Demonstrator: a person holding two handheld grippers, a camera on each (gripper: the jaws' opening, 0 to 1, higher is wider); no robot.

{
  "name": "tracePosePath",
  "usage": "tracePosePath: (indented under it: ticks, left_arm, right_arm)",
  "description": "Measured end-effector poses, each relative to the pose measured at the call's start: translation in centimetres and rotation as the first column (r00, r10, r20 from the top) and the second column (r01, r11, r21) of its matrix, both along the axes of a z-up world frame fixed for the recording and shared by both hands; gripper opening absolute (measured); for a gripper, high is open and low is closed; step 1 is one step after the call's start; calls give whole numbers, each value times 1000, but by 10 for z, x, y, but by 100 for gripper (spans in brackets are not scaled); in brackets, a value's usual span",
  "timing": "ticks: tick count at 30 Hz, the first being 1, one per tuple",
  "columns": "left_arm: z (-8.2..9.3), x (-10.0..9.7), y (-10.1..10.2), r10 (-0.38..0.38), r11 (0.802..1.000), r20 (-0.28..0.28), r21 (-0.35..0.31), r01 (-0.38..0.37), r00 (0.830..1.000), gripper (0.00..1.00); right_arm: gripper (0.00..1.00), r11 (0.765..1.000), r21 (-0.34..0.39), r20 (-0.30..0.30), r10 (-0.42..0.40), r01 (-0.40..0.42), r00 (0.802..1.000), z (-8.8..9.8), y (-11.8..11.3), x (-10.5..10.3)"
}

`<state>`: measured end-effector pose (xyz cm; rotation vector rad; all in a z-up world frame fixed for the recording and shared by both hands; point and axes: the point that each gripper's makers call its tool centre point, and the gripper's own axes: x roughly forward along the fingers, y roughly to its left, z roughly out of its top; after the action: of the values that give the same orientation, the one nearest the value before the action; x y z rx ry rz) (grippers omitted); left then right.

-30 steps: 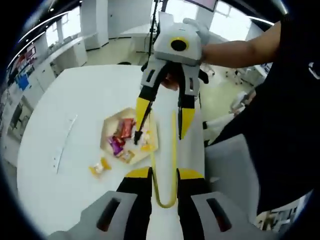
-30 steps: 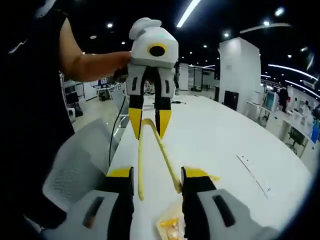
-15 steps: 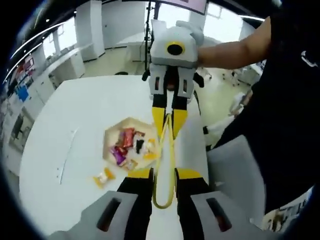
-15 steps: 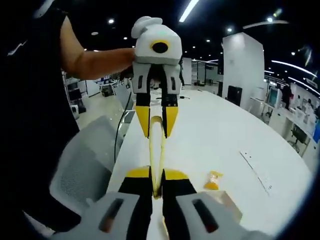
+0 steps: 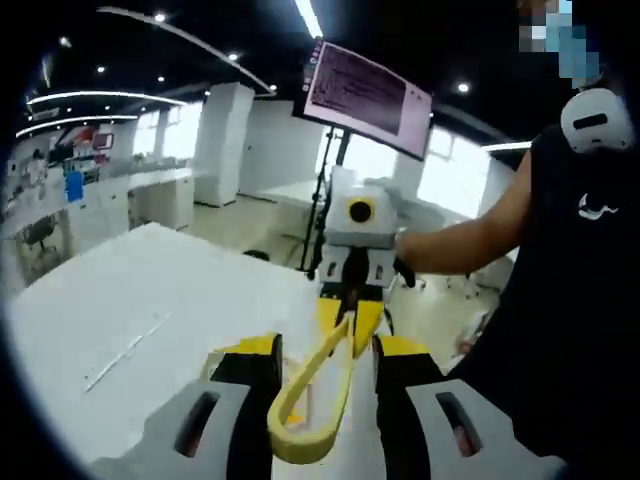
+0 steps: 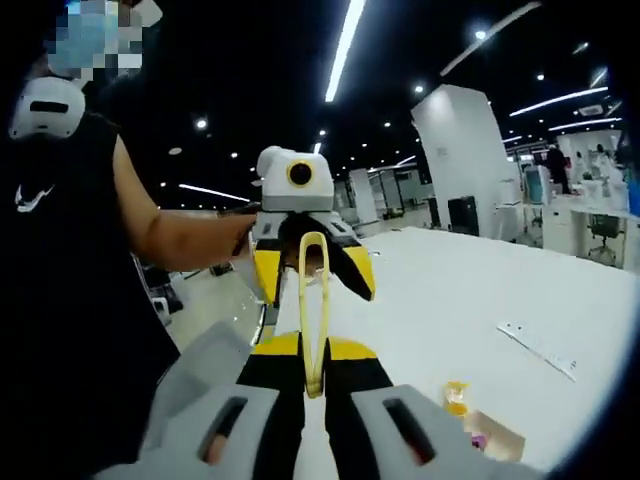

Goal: Place the target food into the container with the food tongs after gripping and lifting it, then release it inside without dropping or visibly crushing the food.

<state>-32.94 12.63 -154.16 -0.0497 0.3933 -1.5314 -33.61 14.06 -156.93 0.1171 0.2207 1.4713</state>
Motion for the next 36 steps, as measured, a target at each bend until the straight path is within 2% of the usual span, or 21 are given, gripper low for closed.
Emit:
tracePosePath:
  ticks: [2, 4, 8, 10, 12, 13, 14, 18, 19, 23, 25, 27, 29, 32, 34, 36]
  left_arm:
    - [1, -3, -1, -4, 1000, 1, -4, 4, 1000, 29]
    - [3, -4, -3, -4, 1000, -14, -20, 4, 1000, 27]
    - [8, -9, -5, -13, 999, -15, -49, 12, 1000, 15]
    - [8, -11, -5, -5, 999, -15, -44, 4, 1000, 15]
    - [9, -12, -6, -7, 999, -11, -49, 7, 1000, 16]
    - [10, -11, -6, -1, 999, 7, -51, 1, 1000, 17]
    - [11, -11, -6, 0, 999, 1, -54, 0, 1000, 18]
    - [11, -10, -7, 12, 999, 14, -44, -11, 1000, 18]
    - [11, -8, -7, 19, 999, -1, -47, -19, 1000, 18]
    - [15, -5, -4, 32, 997, -7, -69, -32, 999, 19]
    - [15, -6, -6, 34, 997, -15, -72, -35, 999, 17]
    - [17, -6, -8, 31, 995, -7, -90, -31, 1000, 16]
    - [18, -7, -10, 35, 995, 4, -92, -35, 999, 16]
    - [9, -15, -20, 4, 998, 0, -59, -4, 1000, 18]
    - [13, -14, -20, 8, 997, -18, -81, -9, 1000, 17]
    - [13, -11, -19, 17, 996, -13, -86, -19, 1000, 15]
  right_arm:
    - [5, 998, 70, -32, 4, -2, 999, 11, 2, -1]
    - [5, 994, 109, -66, 16, -8, 998, 17, 3, -2]
    - [5, 995, 98, -64, 32, -25, 997, 18, 7, -4]
    - [6, 994, 101, -63, 37, -30, 997, 18, 5, -5]
    - [10, 994, 103, -58, 34, -28, 998, 19, 4, -5]
    - [16, 992, 122, -14, -13, 14, 1000, 22, 3, 2]
    - [22, 992, 125, -9, -24, 25, 1000, 23, 2, 3]
    - [25, 994, 101, 39, -43, 39, 998, 22, 0, 3]
    - [26, 994, 101, 31, -43, 40, 999, 21, 0, 3]
    - [23, 993, 108, 28, -51, 48, 998, 24, -6, 4]
    - [13, 997, 81, 3, -8, 8, 1000, 22, -4, -2]
    - [7, 998, 64, -1, -6, 6, 1000, 21, -1, -2]
    - [5, 998, 69, 2, -4, 3, 1000, 22, 0, -3]
    - [5, 998, 61, 5, 23, -23, 1000, 25, 5, -8]
    - [5, 999, 11, 18, 52, -53, 998, 17, 9, -12]
    - [5, 999, 21, -2, 46, -46, 999, 18, 8, -11]
